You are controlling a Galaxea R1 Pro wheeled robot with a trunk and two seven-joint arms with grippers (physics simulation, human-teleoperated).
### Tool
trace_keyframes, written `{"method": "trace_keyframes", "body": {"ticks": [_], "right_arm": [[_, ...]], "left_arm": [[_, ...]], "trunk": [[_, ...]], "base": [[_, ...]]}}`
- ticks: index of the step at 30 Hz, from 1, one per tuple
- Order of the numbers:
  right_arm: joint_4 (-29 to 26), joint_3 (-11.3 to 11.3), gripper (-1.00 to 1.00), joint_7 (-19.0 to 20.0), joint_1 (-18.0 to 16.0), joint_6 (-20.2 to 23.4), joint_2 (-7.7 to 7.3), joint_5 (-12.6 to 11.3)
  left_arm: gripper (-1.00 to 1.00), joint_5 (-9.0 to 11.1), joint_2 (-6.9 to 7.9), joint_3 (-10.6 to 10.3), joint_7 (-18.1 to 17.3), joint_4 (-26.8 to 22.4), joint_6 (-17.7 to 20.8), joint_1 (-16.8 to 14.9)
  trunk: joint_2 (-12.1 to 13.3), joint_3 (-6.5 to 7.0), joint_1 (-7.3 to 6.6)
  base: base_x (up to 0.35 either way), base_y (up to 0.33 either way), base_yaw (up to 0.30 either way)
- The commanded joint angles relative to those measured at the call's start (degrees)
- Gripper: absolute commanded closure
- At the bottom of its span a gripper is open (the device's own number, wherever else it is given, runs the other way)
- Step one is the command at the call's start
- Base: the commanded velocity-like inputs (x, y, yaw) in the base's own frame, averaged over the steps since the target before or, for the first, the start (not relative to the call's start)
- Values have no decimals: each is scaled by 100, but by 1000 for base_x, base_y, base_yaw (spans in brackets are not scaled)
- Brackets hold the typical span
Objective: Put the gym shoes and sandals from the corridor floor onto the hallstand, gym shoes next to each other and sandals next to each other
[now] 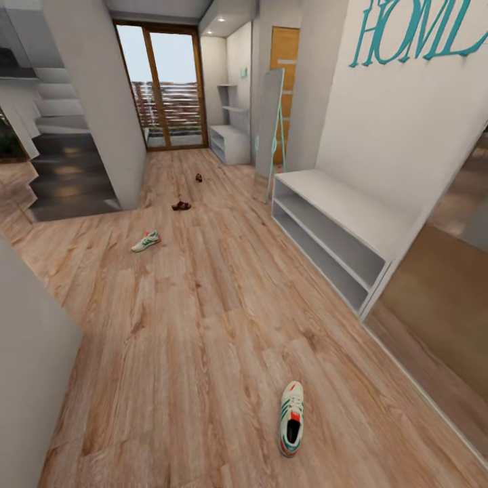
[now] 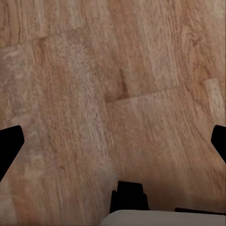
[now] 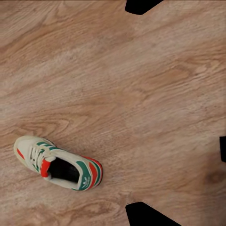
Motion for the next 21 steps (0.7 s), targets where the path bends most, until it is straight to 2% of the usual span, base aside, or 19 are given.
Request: {"method": "trace_keyframes", "body": {"ticks": [1, 15, 21], "right_arm": [[1, 4, -100, -18, -1, -15, -2, 3], [1, 0, -100, -14, -1, -19, -4, 1], [-21, -5, -100, 5, -1, -23, -34, 2]], "left_arm": [[-100, 59, 1, -16, 10, 5, -17, -4], [-100, 53, 7, -14, 47, 5, -26, -2], [-100, 46, -1, -28, 52, -48, 30, -46]], "trunk": [[-43, -23, 22], [-605, -274, 330], [-846, -382, 461]], "base": [[0, 0, 279], [0, 0, 274], [0, 0, 57]]}}
